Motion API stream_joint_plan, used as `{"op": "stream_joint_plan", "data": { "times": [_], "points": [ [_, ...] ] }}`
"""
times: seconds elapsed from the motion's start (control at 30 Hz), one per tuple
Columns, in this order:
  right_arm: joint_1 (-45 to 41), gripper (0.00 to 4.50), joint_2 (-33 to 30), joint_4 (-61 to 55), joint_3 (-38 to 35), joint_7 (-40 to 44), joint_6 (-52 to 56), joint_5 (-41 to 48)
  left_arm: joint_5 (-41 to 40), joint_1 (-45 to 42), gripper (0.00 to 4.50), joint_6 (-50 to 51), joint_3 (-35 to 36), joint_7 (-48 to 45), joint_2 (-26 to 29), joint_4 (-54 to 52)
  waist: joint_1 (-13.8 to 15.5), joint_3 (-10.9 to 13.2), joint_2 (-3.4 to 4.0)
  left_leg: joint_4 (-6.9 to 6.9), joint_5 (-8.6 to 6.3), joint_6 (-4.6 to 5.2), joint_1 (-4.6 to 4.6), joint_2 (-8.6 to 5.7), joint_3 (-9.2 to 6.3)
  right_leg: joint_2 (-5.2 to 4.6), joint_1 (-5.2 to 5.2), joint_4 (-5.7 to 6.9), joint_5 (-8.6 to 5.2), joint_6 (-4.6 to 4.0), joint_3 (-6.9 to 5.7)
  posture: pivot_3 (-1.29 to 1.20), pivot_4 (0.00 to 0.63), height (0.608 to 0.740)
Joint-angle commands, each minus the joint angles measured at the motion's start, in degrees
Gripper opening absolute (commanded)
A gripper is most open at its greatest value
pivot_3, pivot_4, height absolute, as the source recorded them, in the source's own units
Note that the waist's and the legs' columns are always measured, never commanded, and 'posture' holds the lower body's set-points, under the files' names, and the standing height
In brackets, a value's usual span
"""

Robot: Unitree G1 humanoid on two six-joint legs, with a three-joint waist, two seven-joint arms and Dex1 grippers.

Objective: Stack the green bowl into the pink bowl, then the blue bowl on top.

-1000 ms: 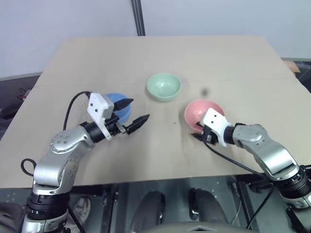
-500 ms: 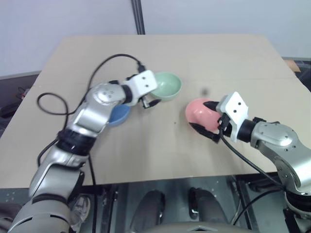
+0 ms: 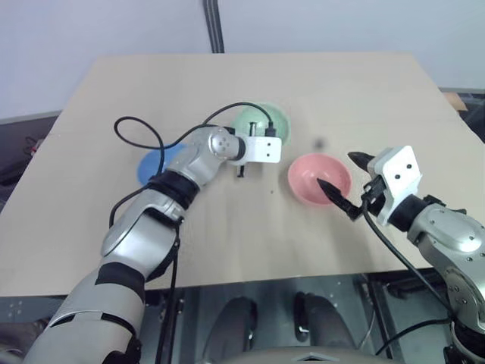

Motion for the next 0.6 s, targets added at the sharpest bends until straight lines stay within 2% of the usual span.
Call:
{"op": "stream_joint_plan", "data": {
  "times": [0.03,0.23,0.33,0.5,0.6],
  "points": [
    [2.56,4.27,-0.29,-3.80,-3.96,1.15,-2.62,2.43,-4.36,-1.70,0.10,-3.36,4.87,-3.95,0.03,-3.47,0.00,0.01,-0.01,0.00,0.00,0.00,-0.01,0.00,-0.02,0.00,0.00,0.00,0.00,0.00,-0.01,0.00,0.150,0.740],
    [10.81,4.27,-1.65,-4.39,-11.15,4.90,-8.15,4.98,-16.05,0.21,0.10,-6.64,11.35,-15.05,0.95,-16.08,0.08,0.01,-0.02,0.03,-0.01,0.01,-0.02,0.00,0.00,-0.05,0.01,-0.01,0.00,0.00,0.01,0.00,0.150,0.740],
    [16.24,4.27,-2.18,-4.08,-15.95,7.76,-12.62,6.12,-21.51,1.25,0.10,-4.98,12.32,-22.22,1.39,-22.18,0.05,0.01,-0.01,0.08,-0.01,0.02,0.06,0.00,0.01,-0.05,0.07,0.02,0.00,0.00,0.02,0.00,0.150,0.740],
    [24.30,4.27,-2.25,-4.05,-22.92,11.29,-18.55,8.09,-23.76,2.06,0.10,-4.71,10.93,-27.04,-0.80,-23.75,0.09,0.00,0.00,0.13,-0.01,0.02,0.15,0.02,0.02,0.01,0.13,0.08,0.00,0.01,0.03,0.00,0.150,0.740],
    [27.54,4.27,-2.10,-4.47,-24.45,11.24,-20.87,8.01,-23.87,3.42,0.10,-6.06,9.46,-29.78,-2.41,-23.14,0.03,-0.01,0.01,0.20,-0.01,0.03,0.19,0.02,0.05,0.03,0.17,0.09,-0.04,0.26,0.07,0.00,0.150,0.740]
  ]
}}
